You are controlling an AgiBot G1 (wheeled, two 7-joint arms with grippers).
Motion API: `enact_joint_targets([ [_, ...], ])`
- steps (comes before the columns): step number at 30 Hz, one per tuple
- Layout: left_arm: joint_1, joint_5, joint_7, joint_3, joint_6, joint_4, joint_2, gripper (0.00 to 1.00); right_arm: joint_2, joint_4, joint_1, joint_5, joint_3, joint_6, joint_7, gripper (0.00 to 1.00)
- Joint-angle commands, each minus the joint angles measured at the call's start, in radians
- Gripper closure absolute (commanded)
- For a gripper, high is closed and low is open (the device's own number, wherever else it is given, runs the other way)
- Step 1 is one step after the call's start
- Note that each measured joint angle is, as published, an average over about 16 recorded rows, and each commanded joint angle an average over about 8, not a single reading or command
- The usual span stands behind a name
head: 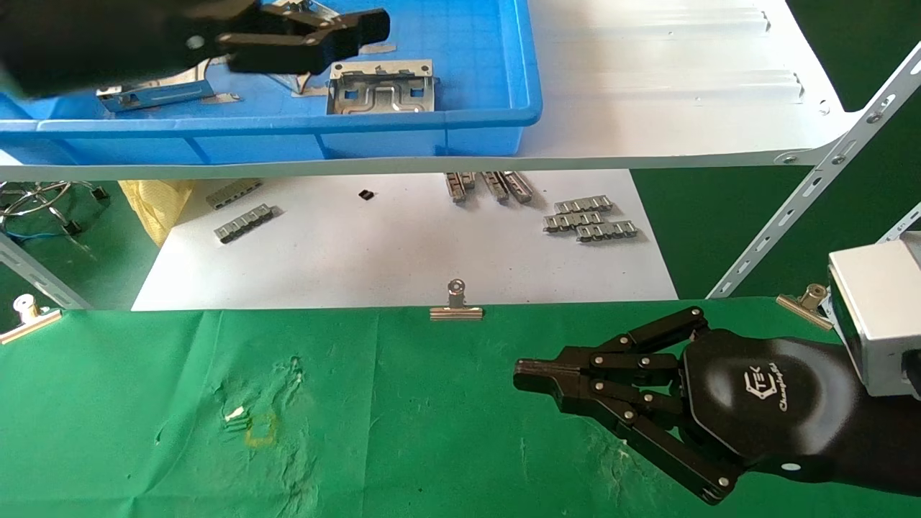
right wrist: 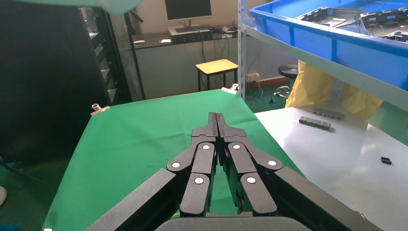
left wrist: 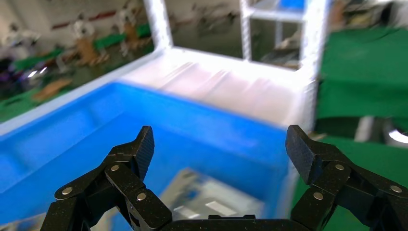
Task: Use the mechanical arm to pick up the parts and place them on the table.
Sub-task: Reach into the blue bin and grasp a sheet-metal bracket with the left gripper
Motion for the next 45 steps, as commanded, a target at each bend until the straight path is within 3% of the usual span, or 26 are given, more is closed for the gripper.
enact_joint_targets([
  [1,-0.068,0.053,0.028,0.026,-0.013,0.100,0.037,0.00,0.000,0.000,0.000,0.000,0.000,0.000,0.000,0.11],
  [2,-0.091,0.074,0.041,0.034,-0.039,0.144,0.051,0.02,0.000,0.000,0.000,0.000,0.000,0.000,0.000,0.02],
  [4,-0.128,0.107,0.065,0.047,-0.097,0.223,0.076,0.13,0.000,0.000,0.000,0.000,0.000,0.000,0.000,0.00],
  [10,-0.190,0.167,0.122,0.068,-0.244,0.383,0.126,0.83,0.000,0.000,0.000,0.000,0.000,0.000,0.000,0.00],
  [13,-0.206,0.182,0.143,0.075,-0.285,0.434,0.141,1.00,0.000,0.000,0.000,0.000,0.000,0.000,0.000,0.00],
  [26,-0.236,0.218,0.186,0.097,-0.312,0.548,0.162,1.00,0.000,0.000,0.000,0.000,0.000,0.000,0.000,0.00],
  [45,-0.238,0.224,0.223,0.101,-0.369,0.590,0.159,1.00,0.000,0.000,0.000,0.000,0.000,0.000,0.000,0.00],
])
